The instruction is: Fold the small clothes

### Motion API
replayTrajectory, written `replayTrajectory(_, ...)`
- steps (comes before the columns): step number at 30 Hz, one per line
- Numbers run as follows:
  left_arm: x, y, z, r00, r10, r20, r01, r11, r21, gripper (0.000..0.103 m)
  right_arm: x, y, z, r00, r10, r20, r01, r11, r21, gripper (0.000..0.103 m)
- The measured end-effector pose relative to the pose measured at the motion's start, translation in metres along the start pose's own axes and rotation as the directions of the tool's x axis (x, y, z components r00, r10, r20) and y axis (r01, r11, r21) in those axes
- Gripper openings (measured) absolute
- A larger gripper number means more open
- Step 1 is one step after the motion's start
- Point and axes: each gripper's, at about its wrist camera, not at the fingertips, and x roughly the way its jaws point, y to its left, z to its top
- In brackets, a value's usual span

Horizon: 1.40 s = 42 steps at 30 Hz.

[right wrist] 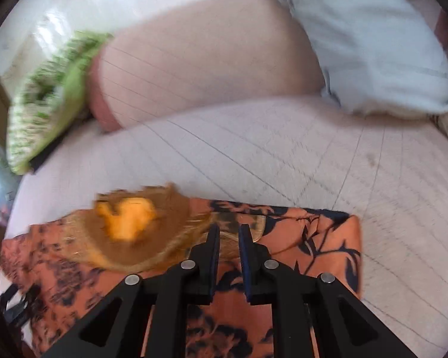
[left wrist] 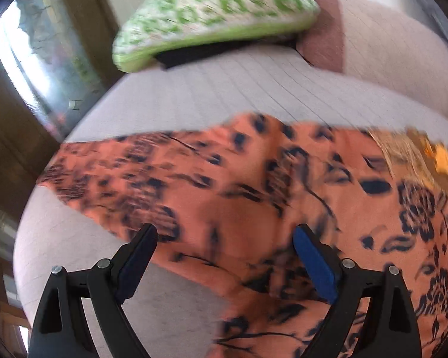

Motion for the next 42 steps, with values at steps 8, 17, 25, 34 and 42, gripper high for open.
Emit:
replayTrajectory(8,0.009,0.131,0.006,0.994,0.099,-0.056,-0.112,0.93,-0.351,0.093,-0.013,0.029,-0.089,0.986,0.036,-0.161,-0.058,0.989,-0.134,0.016)
replayTrajectory(17,0.043,0.279,-0.018,0.997,0.018,-0.078,-0.067,0.724,-0.687,0.093,-0.036,0.034,-0.134,0.984,0.121,-0.134,-0.134,0.987,-0.088,0.016)
replayTrajectory(25,0.082,0.287,-0.014,0.951,-0.31,0.019,0.21,0.597,-0.775,0.093,-0.022,0.021,-0.128,0.971,0.209,-0.112,-0.21,0.978,0.0,0.017)
replayTrajectory(34,0.106,0.273,0.009,0.95,-0.311,0.039,0.234,0.622,-0.747,0.075,-0.02,0.016,-0.125,0.961,0.243,-0.133,-0.238,0.97,0.051,0.017)
replayTrajectory(42,0.125,0.291,0.011,0.955,-0.289,0.063,0.218,0.544,-0.81,0.006,-0.022,0.015,-0.125,0.96,0.241,-0.143,-0.231,0.97,0.078,0.017)
